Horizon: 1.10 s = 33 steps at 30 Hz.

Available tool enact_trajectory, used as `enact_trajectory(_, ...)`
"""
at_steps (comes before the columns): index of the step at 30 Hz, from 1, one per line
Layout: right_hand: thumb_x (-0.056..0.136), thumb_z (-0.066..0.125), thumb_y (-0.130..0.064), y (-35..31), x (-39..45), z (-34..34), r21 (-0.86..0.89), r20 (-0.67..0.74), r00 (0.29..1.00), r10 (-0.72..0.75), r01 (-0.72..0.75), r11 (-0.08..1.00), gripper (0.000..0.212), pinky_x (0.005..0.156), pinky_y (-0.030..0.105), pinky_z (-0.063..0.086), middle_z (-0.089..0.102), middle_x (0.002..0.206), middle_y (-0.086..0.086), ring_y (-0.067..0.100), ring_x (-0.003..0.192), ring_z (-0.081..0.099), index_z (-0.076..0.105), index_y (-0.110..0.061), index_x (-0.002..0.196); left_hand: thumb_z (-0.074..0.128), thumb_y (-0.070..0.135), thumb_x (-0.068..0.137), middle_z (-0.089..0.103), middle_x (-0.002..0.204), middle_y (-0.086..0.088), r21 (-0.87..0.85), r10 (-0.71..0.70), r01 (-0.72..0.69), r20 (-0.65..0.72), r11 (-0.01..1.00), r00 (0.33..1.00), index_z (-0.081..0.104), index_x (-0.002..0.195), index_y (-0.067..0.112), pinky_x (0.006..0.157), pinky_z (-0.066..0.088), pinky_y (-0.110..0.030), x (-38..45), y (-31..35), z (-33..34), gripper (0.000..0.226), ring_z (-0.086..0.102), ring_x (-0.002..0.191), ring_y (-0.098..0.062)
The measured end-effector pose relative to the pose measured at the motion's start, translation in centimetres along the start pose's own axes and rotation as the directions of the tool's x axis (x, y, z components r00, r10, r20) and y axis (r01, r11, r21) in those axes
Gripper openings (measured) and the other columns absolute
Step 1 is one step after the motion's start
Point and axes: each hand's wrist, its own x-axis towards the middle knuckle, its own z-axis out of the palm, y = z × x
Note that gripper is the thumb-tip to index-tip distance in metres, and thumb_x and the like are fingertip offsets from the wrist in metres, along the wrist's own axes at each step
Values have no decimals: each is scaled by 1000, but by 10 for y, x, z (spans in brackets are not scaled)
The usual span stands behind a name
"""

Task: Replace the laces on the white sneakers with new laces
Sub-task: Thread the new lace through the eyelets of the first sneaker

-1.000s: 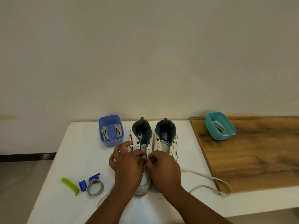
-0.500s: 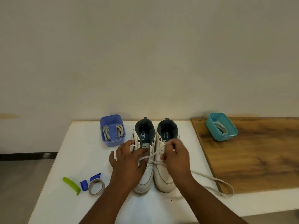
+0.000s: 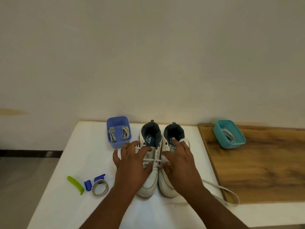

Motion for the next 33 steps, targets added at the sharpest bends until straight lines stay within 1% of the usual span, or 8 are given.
enact_trajectory(3, 96, 66, -38, -1, 5, 7, -61, -47, 998, -40, 37, 997, 16, 118, 41, 32, 52, 149, 3, 28, 146, 34, 79, -29, 98, 62, 65, 79, 37, 151, 8, 19, -3, 4, -18, 1000, 1000, 49, 128, 51, 115, 12, -60, 0, -2, 0, 52, 28, 145, -23)
enact_trajectory(8, 96, 65, -24, 16, 12, -20, 129, -265, 955, 131, -100, 987, 8, 107, 42, 49, 56, 139, 3, 23, 134, 49, 72, -26, 92, 64, 68, 77, 36, 153, 7, 42, -20, 21, -32, 999, 999, 48, 127, 52, 115, 10, -62, 1, -3, 1, 55, 25, 147, -24)
enact_trajectory(13, 101, 59, -15, 39, 17, -49, 357, -570, 723, 389, -209, 911, 11, 102, 25, 40, 61, 126, 14, 23, 118, 54, 68, -9, 98, 64, 68, 78, 33, 155, 8, 67, -41, 44, -38, 997, 998, 46, 128, 52, 115, 7, -63, 1, 0, -2, 56, 19, 149, -23)
enact_trajectory(18, 104, 53, -23, 47, 15, -87, 615, -675, 414, 611, -141, 776, 23, 100, 31, 49, 64, 123, 14, 22, 116, 59, 65, -5, 110, 64, 69, 78, 32, 157, 7, 83, -51, 53, -23, 995, 998, 45, 131, 51, 116, 5, -63, -1, 1, -4, 59, 19, 150, -24)
enact_trajectory(22, 101, 56, -29, 56, 15, -101, 601, -737, 328, 590, -81, 795, 24, 104, 41, 50, 64, 128, 6, 16, 123, 58, 68, -9, 108, 65, 66, 79, 30, 156, 7, 80, -54, 55, -10, 995, 998, 44, 129, 51, 116, 3, -62, -2, 5, -6, 56, 17, 150, -24)
enact_trajectory(24, 101, 57, -32, 57, 16, -98, 634, -693, 385, 610, -78, 770, 23, 105, 44, 51, 61, 133, 2, 13, 126, 56, 68, -14, 109, 65, 65, 79, 31, 155, 7, 80, -55, 54, 0, 995, 999, 44, 129, 51, 116, 5, -63, -1, 5, -6, 55, 18, 150, -24)
enact_trajectory(28, 99, 62, -23, 49, 15, -82, 543, -585, 669, 458, -96, 834, 20, 109, 45, 46, 56, 140, 3, 18, 131, 51, 68, -21, 119, 63, 60, 83, 26, 156, 8, 43, -48, 47, 22, 998, 999, 42, 131, 51, 117, 5, -62, -1, 4, -6, 53, 16, 150, -22)
enact_trajectory(33, 98, 64, -14, 38, 14, -65, 313, -346, 907, 239, -128, 941, 35, 111, 9, 20, 44, 156, 1, 11, 145, 34, 64, -21, 132, 69, 50, 83, 29, 156, 5, -17, 50, -50, -4, 999, 999, 49, 126, 50, 118, 11, -58, -3, 8, -6, 48, 17, 149, -25)
